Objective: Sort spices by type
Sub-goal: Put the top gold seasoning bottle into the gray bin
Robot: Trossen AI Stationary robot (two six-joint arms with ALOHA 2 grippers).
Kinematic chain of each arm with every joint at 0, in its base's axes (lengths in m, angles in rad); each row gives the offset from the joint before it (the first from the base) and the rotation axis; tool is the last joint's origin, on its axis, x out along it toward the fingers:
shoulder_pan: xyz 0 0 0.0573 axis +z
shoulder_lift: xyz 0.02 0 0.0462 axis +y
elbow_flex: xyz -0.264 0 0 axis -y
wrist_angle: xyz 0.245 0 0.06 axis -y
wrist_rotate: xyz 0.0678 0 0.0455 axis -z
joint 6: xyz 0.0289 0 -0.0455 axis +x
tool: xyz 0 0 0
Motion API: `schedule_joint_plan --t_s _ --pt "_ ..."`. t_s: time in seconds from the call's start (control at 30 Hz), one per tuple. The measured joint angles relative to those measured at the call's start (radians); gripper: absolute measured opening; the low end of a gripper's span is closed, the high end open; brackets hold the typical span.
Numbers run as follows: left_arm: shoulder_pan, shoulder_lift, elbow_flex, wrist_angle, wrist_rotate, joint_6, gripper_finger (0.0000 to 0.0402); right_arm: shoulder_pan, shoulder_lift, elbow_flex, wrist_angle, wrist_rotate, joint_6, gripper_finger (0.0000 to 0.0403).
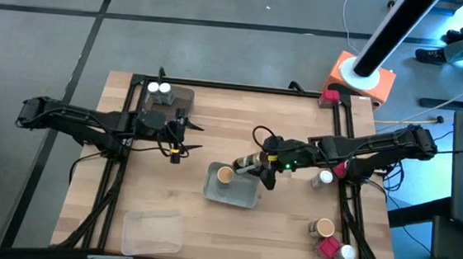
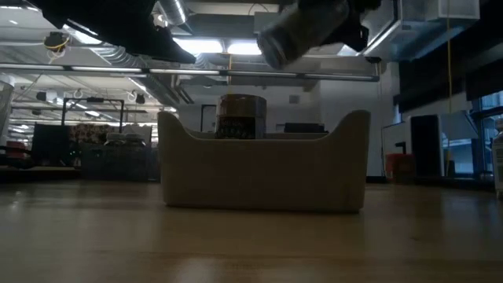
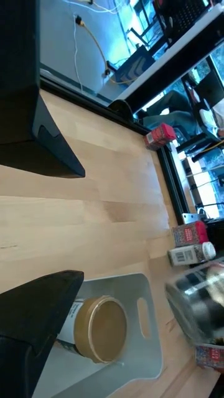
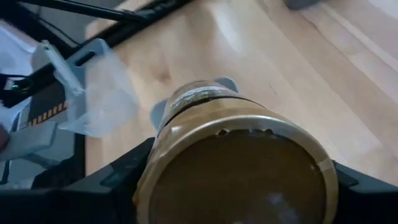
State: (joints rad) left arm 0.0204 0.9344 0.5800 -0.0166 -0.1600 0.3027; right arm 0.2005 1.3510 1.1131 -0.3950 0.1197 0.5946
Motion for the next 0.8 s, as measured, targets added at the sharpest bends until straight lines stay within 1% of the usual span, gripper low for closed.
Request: schedule_joint_plan --t_s 0.1,0.23,0.33,0.53,0.63,0.8 --pt "0.000 0.000 0.000 0.000 0.000 0.000 0.0239 0.019 0.027 0.045 -0.002 0.005 -0.027 0.0287" --pt "0.000 0.000 0.001 0.001 0.000 0.000 0.0239 0.038 0.096 0.144 -0.037 0.009 -0.077 0.0287" --pt "0.000 0.000 0.001 0.000 0.000 0.000 0.0239 0.044 0.161 0.239 -0.130 0.008 -0.100 0.0287" --pt "0.000 0.000 0.001 -0.002 0.000 0.000 0.0239 0.044 0.282 0.404 -0.377 0.009 -0.109 0.0287" --pt "0.000 0.000 0.001 -0.003 0.000 0.000 0.0239 0.044 0.318 0.433 -0.449 -0.009 -0.106 0.0287" --pt "0.000 0.000 0.001 -0.003 0.000 0.000 0.0239 0.044 0.350 0.435 -0.497 -0.037 -0.096 0.0287"
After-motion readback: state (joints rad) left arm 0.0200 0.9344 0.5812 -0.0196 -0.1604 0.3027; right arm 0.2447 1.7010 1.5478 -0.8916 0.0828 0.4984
